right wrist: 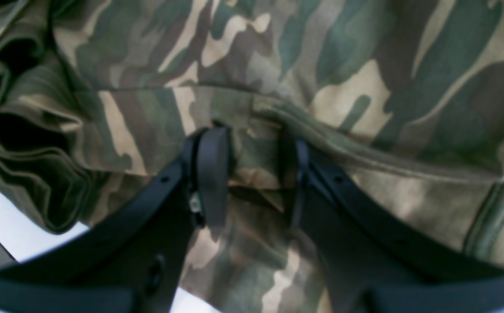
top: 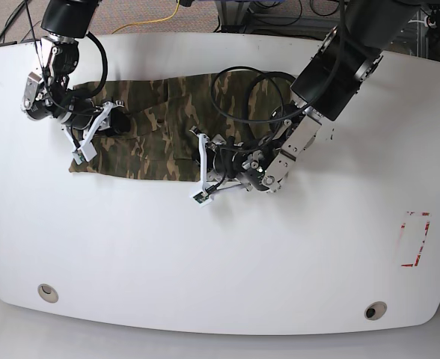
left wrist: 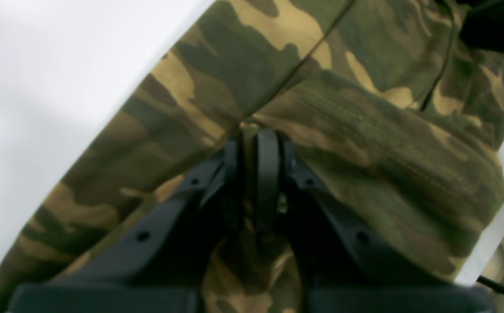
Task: Layout the t-shirt on the table in an organized manner, then fold the t-shirt properly
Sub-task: 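Grasp the shirt edge with the left gripper and pull it outward, then drag the shirt edge with the left gripper, unfolding the end flat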
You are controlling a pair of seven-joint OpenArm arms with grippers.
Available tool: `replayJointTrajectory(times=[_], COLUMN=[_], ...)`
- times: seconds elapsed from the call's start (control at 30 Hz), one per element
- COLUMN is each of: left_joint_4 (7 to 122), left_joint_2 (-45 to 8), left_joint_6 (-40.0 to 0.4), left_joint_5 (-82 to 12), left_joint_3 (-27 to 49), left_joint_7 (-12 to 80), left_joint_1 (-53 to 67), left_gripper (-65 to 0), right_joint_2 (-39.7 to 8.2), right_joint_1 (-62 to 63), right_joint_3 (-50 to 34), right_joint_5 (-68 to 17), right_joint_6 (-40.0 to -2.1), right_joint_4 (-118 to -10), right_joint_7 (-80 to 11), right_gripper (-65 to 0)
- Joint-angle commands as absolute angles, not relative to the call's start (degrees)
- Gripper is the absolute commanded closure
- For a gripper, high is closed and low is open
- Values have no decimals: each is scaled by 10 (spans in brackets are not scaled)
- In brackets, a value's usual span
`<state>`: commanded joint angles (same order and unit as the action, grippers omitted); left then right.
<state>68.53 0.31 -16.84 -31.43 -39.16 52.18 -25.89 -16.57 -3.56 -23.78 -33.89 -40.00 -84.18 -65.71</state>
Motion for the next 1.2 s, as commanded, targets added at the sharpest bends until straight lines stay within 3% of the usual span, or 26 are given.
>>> replayJointTrajectory(times=[0.57,1.2], left_joint_4=[684,592], left_joint_2=[3,17], left_joint_6=[-166,-166], left_joint_5=[-314,-317], left_joint_3=[-391,-391], left_joint_7=[522,471], left_joint_1=[-308,-351], left_gripper=[-1,-1], right_joint_2=[-166,-166], right_joint_1=[-36,-37], right_joint_3=[-238,-238], right_joint_5=[-339,-339], right_joint_6=[-400,-400], right_joint_4=[-842,-844], right_joint_7=[-657,-657], right_gripper=[-187,-187])
